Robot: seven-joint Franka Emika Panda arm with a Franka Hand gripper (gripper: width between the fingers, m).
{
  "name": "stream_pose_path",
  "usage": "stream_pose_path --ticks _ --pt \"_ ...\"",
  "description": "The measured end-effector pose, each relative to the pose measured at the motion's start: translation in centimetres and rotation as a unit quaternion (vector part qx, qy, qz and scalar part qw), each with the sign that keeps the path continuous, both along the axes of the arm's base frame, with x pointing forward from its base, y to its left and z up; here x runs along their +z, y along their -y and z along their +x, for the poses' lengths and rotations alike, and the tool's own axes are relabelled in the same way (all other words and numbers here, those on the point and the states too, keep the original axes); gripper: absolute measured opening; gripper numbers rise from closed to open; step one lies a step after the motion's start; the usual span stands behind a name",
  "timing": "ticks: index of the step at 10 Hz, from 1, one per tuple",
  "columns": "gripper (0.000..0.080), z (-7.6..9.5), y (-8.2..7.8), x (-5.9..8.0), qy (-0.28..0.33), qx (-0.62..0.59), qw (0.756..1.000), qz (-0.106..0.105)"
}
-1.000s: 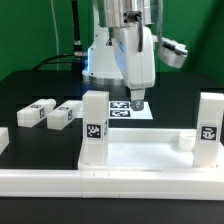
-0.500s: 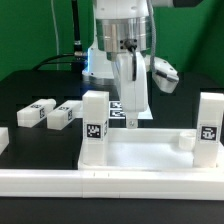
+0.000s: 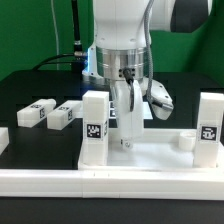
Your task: Assemble desk
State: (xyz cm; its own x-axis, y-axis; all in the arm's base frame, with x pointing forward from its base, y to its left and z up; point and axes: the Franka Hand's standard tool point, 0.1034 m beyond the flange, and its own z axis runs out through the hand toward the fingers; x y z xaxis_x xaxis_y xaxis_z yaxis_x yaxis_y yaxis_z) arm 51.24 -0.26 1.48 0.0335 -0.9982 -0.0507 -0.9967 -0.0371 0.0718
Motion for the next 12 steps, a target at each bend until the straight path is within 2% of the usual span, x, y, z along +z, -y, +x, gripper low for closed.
stream_pose_path --ticks 2,3,4,5,10,12 --pt "0.0398 -0.1 0.0 -0.1 -0.001 0.001 1.0 0.0" --pt "0.0398 -0.1 0.0 -0.1 -0.001 0.002 1.0 0.0" --pt "0.0215 -0.1 0.0 -0.1 -0.001 0.002 1.0 0.0" --pt "0.0085 -0.2 0.0 -0.2 -0.003 0.001 1.0 0.0" --pt "0.0074 -0.4 0.3 -0.1 -0.004 0.002 1.0 0.001" --pt "0.0074 -1.4 1.6 0.5 0.0 0.034 0.999 0.002"
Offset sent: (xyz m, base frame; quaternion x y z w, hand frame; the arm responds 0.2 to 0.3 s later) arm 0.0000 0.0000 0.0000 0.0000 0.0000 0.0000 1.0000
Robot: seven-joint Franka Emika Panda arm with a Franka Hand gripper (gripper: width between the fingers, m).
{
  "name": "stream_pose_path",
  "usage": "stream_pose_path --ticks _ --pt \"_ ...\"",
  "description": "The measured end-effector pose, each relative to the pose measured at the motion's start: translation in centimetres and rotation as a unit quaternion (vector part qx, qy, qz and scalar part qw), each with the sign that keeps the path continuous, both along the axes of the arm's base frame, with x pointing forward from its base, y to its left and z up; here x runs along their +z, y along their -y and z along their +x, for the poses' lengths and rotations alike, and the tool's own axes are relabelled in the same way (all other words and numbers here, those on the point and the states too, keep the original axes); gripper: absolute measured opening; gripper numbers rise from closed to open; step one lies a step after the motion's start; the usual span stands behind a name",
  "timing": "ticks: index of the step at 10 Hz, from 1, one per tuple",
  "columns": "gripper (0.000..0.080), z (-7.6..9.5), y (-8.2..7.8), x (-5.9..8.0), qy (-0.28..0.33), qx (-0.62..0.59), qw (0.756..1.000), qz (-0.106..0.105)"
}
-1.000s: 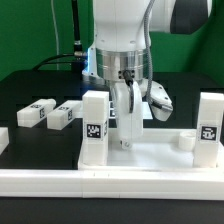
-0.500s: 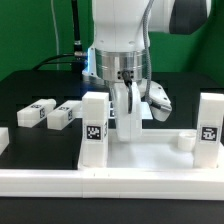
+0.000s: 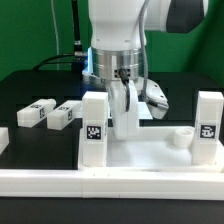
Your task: Assemble desk
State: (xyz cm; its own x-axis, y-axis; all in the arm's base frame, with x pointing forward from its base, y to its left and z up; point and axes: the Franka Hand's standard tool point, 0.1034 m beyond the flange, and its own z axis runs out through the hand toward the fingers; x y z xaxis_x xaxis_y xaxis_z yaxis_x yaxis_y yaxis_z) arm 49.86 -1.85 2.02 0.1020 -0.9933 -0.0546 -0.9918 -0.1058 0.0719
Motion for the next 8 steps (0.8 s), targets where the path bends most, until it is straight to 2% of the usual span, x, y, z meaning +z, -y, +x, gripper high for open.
stream_pose_path --ticks 3,4,6,8 --pt "0.0067 -2.3 1.7 0.3 -0.003 0.055 0.998 0.004" --pt "0.0067 -2.3 2.3 0.4 -0.002 0.069 0.998 0.003" --pt "0.0067 -2.3 2.0 0.3 -0.002 0.081 0.997 0.004" --pt "0.0067 -2.3 2.3 0.3 0.002 0.152 0.988 0.008"
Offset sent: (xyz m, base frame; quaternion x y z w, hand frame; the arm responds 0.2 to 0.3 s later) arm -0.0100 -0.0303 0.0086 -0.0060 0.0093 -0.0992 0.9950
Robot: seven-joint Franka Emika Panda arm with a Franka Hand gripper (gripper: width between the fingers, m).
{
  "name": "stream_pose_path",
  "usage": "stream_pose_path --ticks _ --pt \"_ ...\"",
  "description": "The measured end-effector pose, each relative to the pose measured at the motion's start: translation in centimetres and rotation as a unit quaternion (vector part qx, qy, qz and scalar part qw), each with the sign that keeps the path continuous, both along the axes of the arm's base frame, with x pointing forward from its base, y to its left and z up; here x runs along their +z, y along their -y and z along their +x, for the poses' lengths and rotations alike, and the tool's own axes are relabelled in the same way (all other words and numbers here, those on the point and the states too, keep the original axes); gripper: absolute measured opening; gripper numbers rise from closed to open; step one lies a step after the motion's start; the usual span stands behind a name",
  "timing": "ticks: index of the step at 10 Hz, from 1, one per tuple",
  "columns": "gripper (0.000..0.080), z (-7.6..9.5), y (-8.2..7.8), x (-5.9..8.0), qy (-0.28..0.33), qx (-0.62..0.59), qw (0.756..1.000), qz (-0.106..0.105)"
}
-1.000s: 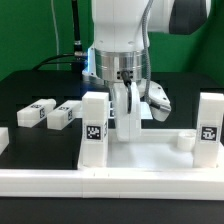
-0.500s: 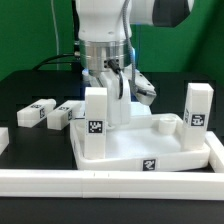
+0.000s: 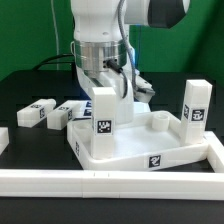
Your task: Assemble desk
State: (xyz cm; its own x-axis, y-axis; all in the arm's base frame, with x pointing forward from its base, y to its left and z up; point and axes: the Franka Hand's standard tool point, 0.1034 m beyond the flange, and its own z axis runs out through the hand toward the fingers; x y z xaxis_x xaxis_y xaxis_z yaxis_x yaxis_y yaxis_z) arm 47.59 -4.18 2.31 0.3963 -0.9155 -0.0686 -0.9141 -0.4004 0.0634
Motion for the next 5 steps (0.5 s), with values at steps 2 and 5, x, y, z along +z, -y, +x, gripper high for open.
stream_pose_path --ticks 2,5 --pt "0.0067 0.6 1.3 -0.1 0.004 0.088 0.996 0.0" --pt "0.0066 1.7 1.7 -0.2 0.012 0.217 0.976 0.007"
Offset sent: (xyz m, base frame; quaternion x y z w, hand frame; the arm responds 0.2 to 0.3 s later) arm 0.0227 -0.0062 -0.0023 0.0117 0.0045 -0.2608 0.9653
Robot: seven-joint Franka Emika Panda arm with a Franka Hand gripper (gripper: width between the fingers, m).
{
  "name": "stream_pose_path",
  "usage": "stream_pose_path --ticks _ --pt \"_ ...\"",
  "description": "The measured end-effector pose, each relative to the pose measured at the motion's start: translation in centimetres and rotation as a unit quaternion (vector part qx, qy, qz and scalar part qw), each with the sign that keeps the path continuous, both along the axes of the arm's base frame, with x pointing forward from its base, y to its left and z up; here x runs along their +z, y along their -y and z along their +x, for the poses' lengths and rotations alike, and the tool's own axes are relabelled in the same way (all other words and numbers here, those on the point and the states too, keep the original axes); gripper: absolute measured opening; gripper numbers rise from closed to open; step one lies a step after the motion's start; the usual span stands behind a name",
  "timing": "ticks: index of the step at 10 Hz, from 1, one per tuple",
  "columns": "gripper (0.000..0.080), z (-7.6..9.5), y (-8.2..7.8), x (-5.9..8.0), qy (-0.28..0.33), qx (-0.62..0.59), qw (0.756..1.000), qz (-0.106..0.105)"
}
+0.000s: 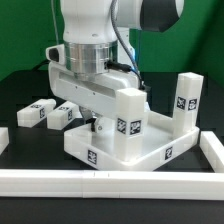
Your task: Assemble desk
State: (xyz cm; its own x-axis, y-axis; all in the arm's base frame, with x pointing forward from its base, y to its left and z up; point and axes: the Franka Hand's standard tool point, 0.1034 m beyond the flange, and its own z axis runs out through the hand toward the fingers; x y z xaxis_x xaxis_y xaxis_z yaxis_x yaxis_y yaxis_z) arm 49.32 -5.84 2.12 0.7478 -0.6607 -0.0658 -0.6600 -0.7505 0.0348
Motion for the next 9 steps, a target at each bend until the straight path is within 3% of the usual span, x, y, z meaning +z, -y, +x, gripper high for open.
stream_pose_path --ticks 5,9 --pt "0.0063 0.2 0.1 0.1 0.003 0.164 0.986 0.01" --pt "0.0063 3.5 -1.2 -0.2 0.012 0.305 0.952 0.001"
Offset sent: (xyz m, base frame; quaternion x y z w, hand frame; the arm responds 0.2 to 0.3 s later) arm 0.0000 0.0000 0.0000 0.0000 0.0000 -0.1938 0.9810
